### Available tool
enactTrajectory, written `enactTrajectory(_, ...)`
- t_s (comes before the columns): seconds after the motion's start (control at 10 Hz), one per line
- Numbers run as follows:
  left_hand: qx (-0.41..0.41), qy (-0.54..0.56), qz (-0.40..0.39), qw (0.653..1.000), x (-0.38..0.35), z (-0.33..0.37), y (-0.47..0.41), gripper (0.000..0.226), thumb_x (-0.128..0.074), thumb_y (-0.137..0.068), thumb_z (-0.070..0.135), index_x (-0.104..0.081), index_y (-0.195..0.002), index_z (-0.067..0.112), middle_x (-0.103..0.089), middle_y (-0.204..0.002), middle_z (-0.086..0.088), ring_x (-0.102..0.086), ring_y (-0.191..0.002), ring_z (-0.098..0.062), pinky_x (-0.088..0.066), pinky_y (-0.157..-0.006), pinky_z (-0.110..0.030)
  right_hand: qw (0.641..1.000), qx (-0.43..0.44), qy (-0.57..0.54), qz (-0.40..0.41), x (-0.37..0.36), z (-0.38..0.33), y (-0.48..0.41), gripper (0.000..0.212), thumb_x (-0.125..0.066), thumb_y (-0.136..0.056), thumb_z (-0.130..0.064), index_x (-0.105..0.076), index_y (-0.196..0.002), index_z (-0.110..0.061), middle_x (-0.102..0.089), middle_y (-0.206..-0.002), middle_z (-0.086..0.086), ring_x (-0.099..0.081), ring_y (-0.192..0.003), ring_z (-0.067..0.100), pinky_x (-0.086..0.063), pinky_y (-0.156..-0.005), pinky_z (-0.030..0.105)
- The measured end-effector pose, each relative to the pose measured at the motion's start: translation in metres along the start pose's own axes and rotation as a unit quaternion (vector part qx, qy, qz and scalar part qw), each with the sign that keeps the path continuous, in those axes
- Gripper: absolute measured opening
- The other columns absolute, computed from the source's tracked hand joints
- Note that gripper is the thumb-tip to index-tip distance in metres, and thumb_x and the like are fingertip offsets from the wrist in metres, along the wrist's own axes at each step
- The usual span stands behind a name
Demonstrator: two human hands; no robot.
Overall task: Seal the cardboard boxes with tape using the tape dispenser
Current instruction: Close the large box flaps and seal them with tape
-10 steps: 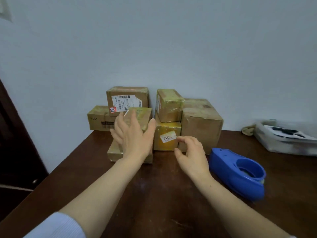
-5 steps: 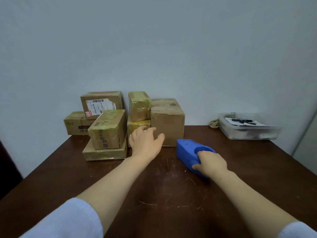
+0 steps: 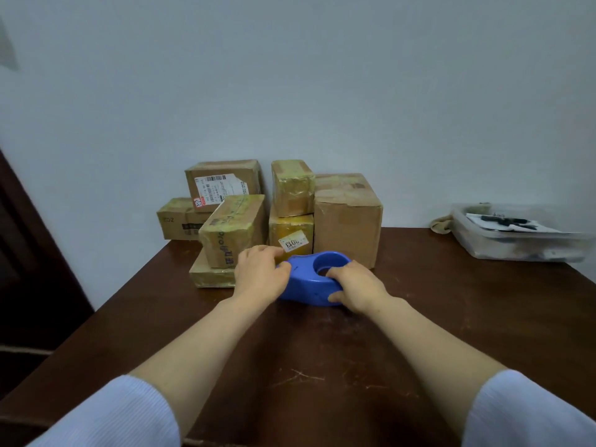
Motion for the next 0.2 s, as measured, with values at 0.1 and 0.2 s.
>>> enactTrajectory(0.1,0.012,0.009,0.002,1.000,0.001,-0.018,-0.007,0.041,-0.051,-0.093,0.022,-0.055,-0.133,0.016,-0.052,-0.138,-0.006,-0.037,-0.131,-0.028,-0.029,-0.109,-0.037,1.000,0.000,-0.008,0.015,-0.004,-0.002,-0.018,0.043,-0.061,-0.090,-0.027,-0.052,-0.131,-0.016,-0.056,-0.126,0.009,-0.049,-0.116,0.028,-0.041,-0.095,0.037)
enactTrajectory(0.2,0.019,0.023,0.001,1.000,0.000,-0.029,-0.009,0.042,-0.051,-0.092,0.018,-0.055,-0.134,0.014,-0.052,-0.139,-0.007,-0.039,-0.130,-0.029,-0.032,-0.110,-0.039,0.999,0.007,0.014,0.035,-0.003,-0.004,-0.022,0.059,-0.057,-0.093,-0.024,-0.033,-0.146,-0.020,-0.041,-0.141,0.007,-0.031,-0.132,0.027,-0.026,-0.109,0.035)
Point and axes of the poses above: each hand's wrist, its own y-axis away from the middle knuckle, its own x-axis out of the back of the hand, z = x × y, the point moved 10 cm from there along -y, towards the middle knuckle
